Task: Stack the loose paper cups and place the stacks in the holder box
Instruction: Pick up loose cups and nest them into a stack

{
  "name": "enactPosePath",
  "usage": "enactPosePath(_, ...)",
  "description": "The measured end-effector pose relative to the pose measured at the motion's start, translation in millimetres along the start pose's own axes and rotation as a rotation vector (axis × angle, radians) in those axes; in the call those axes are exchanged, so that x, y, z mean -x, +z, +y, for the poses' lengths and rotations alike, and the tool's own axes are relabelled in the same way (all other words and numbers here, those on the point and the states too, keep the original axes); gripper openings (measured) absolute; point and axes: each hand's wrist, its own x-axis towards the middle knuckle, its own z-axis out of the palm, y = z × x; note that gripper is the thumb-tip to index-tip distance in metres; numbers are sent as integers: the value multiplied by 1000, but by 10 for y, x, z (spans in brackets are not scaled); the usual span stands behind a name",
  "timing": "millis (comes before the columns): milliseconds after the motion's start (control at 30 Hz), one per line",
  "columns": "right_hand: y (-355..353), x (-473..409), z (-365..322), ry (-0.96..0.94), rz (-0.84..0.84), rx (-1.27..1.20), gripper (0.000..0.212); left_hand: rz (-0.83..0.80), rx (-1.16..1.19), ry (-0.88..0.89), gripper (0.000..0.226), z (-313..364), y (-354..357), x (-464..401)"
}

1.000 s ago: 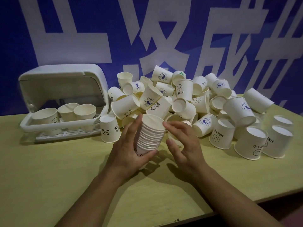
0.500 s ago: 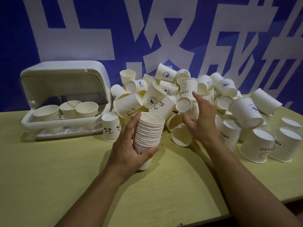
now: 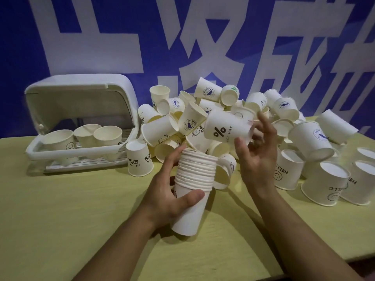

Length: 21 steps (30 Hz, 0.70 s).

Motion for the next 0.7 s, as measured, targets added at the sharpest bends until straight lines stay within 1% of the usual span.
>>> enactPosePath(133, 101, 100, -14, 124, -186, -120, 35, -66, 26, -28, 97, 5, 16, 5)
enactPosePath(233, 194, 161, -53, 219, -233, -201, 25, -82, 28, -42, 100, 16, 11, 5)
enactPosePath(400, 196, 154, -81, 298, -253, -230, 30, -86, 21, -60, 101, 41, 3, -1)
enactPosePath(433, 193, 153, -78, 309, -267, -234, 37, -85, 16, -66, 102, 45, 1, 0)
enactPosePath(500, 176, 145, -53, 319, -313, -206, 58, -84, 14, -68, 102, 51, -2, -1)
enactPosePath(567, 164, 135, -32, 323, -365, -169, 69, -88, 11, -57, 100, 54, -4, -2)
enactPosePath(633, 167, 127, -31, 323, -393, -159, 69, -88, 7, -48, 97, 51, -4, -1)
enactPosePath(700, 170, 122, -42, 320, -376, -177, 60, -77, -5, -44, 97, 27, -4, 2)
